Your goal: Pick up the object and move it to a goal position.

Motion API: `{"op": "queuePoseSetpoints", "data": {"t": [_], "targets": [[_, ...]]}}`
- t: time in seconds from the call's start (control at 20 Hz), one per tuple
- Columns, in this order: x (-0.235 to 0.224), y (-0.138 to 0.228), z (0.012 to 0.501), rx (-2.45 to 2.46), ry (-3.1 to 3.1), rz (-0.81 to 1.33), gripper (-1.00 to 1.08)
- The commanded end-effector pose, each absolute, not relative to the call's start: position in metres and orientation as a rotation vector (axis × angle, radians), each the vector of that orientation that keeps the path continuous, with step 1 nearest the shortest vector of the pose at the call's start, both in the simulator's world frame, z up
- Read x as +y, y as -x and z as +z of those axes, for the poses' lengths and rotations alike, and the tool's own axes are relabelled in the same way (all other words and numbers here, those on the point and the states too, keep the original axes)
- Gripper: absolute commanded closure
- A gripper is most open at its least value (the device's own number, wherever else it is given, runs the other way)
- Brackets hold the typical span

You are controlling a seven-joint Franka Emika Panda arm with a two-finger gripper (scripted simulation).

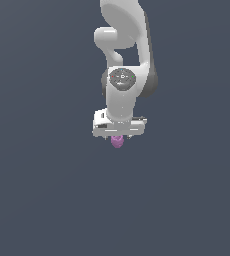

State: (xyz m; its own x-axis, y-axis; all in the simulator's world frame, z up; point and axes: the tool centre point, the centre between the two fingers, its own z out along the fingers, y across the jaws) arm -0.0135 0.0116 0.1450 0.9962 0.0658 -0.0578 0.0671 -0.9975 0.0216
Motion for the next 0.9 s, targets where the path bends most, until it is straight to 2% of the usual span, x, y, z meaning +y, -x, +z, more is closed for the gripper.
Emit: {"op": "queuePoseSetpoints", "data": {"t": [0.0, 0.85], "targets": [[0.0116, 0.0135, 0.145, 0.104, -3.115, -0.089, -0.92], [0.0094, 0.0213, 0.1383, 0.211, -3.101, -0.103, -0.92]]}}
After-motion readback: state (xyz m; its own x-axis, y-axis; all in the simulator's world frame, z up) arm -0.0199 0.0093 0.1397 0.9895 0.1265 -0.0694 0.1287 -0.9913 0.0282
